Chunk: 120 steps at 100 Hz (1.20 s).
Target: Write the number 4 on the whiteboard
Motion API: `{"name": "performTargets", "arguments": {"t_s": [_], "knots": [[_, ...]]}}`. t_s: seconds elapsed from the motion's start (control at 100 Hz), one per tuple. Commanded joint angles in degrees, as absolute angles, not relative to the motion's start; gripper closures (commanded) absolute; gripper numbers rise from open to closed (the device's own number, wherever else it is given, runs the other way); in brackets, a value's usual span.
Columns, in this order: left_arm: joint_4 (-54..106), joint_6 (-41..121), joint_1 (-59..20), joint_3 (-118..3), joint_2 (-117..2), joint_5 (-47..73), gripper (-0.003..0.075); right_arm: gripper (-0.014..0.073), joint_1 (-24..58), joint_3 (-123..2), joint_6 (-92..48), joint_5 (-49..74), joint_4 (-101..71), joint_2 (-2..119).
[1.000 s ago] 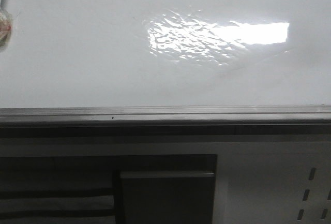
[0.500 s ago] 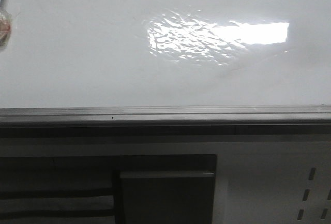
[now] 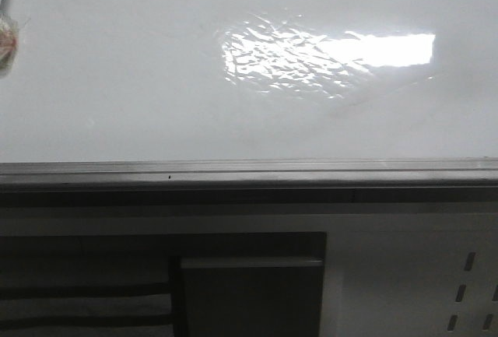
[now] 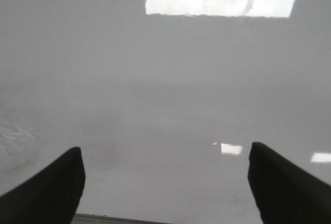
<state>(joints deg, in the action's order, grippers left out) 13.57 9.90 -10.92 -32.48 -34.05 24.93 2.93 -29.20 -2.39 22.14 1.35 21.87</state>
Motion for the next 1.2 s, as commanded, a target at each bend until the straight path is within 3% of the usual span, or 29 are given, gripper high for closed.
{"name": "performTargets", "arguments": {"t_s": [0.0,0.44,0.64,0.96,1.19], "knots": [[14.65,10.08,-12.89,-34.0,-38.74,18.73,0.0269,0.0015,2.65,-31.08,-2.72,17.37,1.67,22.71],[14.65,10.08,-14.96,-34.0,-59.03,3.75,0.03,0.0015,2.65,-31.08,-2.72,17.73,1.67,22.71],[14.65,10.08,-14.96,-34.11,-63.21,-0.48,0.0376,0.0015,2.65,-31.08,-2.72,17.73,1.67,22.71],[14.65,10.08,-14.96,-34.11,-66.32,-1.9,0.0395,0.0015,2.65,-31.08,-2.72,17.73,1.67,22.71],[14.65,10.08,-14.96,-34.11,-66.32,-1.99,0.057,0.0015,2.65,-31.08,-2.72,17.73,1.67,22.71]]}}
